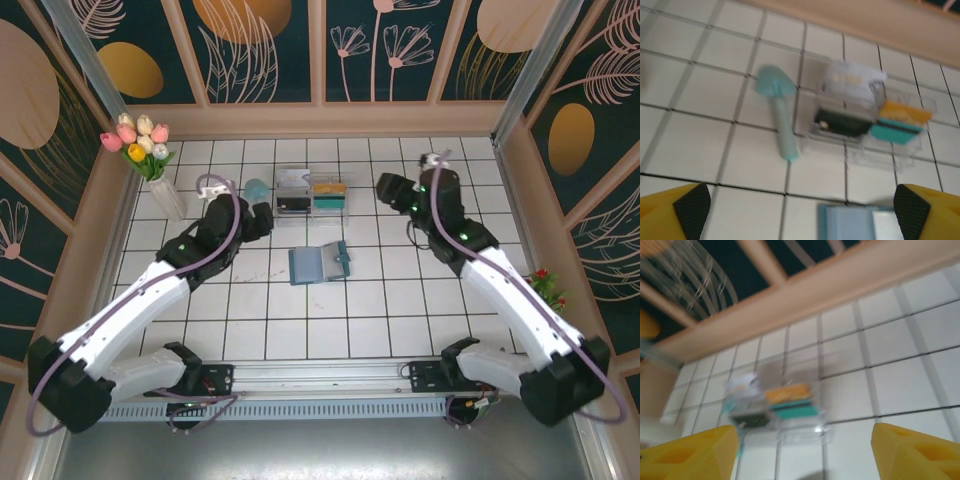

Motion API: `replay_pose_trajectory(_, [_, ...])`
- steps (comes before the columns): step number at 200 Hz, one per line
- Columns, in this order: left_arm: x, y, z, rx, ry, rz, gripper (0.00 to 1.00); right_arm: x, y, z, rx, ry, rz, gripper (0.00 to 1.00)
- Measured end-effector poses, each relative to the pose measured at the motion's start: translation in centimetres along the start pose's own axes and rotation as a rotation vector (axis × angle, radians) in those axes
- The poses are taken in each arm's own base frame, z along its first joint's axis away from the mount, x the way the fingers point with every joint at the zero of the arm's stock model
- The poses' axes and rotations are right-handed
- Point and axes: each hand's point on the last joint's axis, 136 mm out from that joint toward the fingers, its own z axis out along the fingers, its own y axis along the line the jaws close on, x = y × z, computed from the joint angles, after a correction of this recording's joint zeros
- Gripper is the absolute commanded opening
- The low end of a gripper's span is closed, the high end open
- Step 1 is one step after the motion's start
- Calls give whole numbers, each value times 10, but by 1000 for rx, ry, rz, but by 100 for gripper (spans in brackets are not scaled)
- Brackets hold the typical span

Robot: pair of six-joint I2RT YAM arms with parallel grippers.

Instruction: Take the credit cards out of the card holder

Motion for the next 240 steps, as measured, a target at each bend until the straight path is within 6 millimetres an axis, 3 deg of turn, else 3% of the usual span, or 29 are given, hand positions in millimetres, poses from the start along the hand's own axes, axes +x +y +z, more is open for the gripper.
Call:
replay_pose_trajectory(14, [-14,18,-13,-41,-96,-13,98,-14,-21,-19,73,-99,-15,99])
replay_pose_trajectory(31, [-22,44,-24,-102,-199,-17,99,-23,-51,-35,181,-194,-24,99])
replay_pose_trajectory(54, [-17,80,-28,-195,-305,-2,98,-21,-91,-40,331,-259,-49,99])
replay_pose_trajectory(98, [-6,143,-24,-393,-429,25,99,18,-163,-33,563,-266,-117,99])
replay_pose_trajectory(139, [13,177,-16,-484,-518,31,99,61,-217,-32,659,-284,-140,99])
replay_pose_trajectory(180, [28,205,1,-565,-515,56,98,77,-241,-29,648,-327,-150,99])
replay_pose_trajectory(208, [33,213,14,-553,-495,91,99,72,-233,-16,574,-334,-204,99])
replay_pose_trajectory(240, [29,207,31,-472,-497,135,98,70,-225,0,506,-335,-265,99])
